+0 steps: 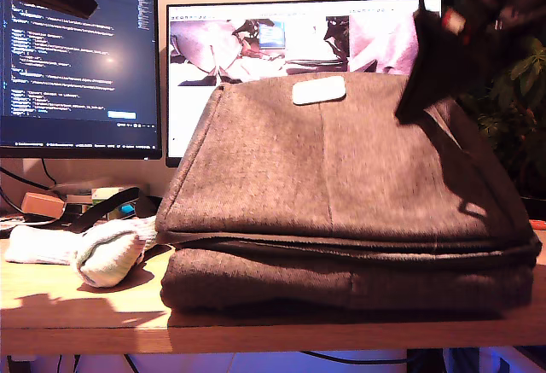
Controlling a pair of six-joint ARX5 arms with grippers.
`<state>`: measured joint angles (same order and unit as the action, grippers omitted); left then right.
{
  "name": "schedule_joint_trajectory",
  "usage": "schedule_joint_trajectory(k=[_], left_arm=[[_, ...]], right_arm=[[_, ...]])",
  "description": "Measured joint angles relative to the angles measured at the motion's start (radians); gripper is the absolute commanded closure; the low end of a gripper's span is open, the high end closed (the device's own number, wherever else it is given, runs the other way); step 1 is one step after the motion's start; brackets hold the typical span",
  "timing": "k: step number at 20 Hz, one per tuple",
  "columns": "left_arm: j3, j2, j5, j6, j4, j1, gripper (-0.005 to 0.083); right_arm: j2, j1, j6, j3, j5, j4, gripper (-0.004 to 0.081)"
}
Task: Pack the pair of socks inside the grey Google backpack
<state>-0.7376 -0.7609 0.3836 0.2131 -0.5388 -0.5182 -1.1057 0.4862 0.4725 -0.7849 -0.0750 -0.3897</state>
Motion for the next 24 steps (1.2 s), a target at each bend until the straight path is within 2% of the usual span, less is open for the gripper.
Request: schedule_joint_trajectory(k=[1, 2, 9, 14, 17, 19, 23, 24], left_arm=[[0.0, 0.0, 0.0, 0.0, 0.0, 0.0, 0.0797], [0.0, 0.0, 0.0, 0.0, 0.0, 0.0, 0.0797], [0.0, 0.0, -0.026, 0.0, 0.0, 0.0, 0.0797], [0.0, 0.0, -0.067, 0.0, 0.0, 0.0, 0.0797], [0.0, 0.0, -0.071, 0.0, 0.0, 0.0, 0.0784], [0.0, -0.005, -0.077, 0.0, 0.001, 0.0, 0.0677], [0.0, -0.1, -0.177, 0.035, 0.021, 0.002, 0.0357], [0.0, -0.135, -0.204, 0.035, 0.046, 0.008, 0.0299]], right_arm=[[-0.005, 0.0, 0.0, 0.0, 0.002, 0.0, 0.0642], [-0.005, 0.0, 0.0, 0.0, -0.001, 0.0, 0.0792], [-0.006, 0.0, -0.007, -0.022, -0.02, -0.001, 0.0783], [-0.025, 0.0, -0.031, -0.234, -0.019, -0.084, 0.0783], [-0.025, 0.0, -0.058, -0.303, -0.022, -0.119, 0.0783], [-0.025, 0.0, -0.057, -0.306, -0.022, -0.125, 0.0783], [-0.025, 0.0, -0.057, -0.306, -0.023, -0.138, 0.0783], [-0.025, 0.0, -0.057, -0.306, -0.023, -0.138, 0.0783]])
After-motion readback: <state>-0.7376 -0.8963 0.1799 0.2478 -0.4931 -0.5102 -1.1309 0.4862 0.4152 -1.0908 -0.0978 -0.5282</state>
